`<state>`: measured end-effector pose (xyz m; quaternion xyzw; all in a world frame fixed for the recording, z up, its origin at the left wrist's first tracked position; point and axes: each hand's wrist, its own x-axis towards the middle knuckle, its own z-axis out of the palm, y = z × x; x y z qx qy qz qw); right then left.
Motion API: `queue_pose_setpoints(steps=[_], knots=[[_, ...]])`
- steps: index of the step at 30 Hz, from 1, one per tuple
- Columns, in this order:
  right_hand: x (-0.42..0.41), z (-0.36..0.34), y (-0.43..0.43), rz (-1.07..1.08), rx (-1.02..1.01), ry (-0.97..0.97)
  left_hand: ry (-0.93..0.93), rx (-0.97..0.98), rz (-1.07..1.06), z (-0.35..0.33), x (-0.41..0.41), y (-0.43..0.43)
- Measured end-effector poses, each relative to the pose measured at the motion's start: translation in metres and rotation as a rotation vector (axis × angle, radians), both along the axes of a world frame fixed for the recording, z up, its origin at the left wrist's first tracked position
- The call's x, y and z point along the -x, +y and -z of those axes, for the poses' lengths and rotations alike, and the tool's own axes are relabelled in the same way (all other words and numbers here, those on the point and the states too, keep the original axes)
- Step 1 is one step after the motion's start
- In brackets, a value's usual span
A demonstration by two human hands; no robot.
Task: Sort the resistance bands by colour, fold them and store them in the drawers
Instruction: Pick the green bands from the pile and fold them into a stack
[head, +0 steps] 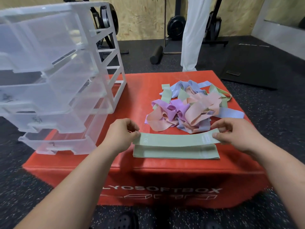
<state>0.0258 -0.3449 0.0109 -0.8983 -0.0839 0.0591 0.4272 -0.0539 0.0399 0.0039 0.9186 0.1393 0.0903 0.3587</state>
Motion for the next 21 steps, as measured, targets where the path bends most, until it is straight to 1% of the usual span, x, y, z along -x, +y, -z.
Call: queue_pose_setpoints(steps=[4, 10, 13, 17, 19, 21], knots=[[0.008, 0.0, 0.006, -0.01, 0.145, -0.054, 0.035, -0.096, 0.047, 0.0, 0.006, -0.003], [0.011, 0.003, 0.012, -0.063, 0.357, -0.035, 0.082, -0.24, 0.111, 0.003, 0.007, -0.005], [0.013, 0.007, 0.014, -0.08, 0.45, -0.03, 0.115, -0.299, 0.185, 0.009, 0.005, -0.005], [0.011, 0.01, 0.011, -0.103, 0.515, -0.031, 0.102, -0.453, 0.322, 0.013, 0.004, 0.002], [0.011, 0.006, 0.007, -0.132, 0.499, -0.032, 0.08, -0.462, 0.388, 0.012, 0.003, 0.008], [0.011, 0.002, 0.001, -0.216, 0.488, -0.033, 0.071, -0.438, 0.459, 0.01, 0.004, 0.013]])
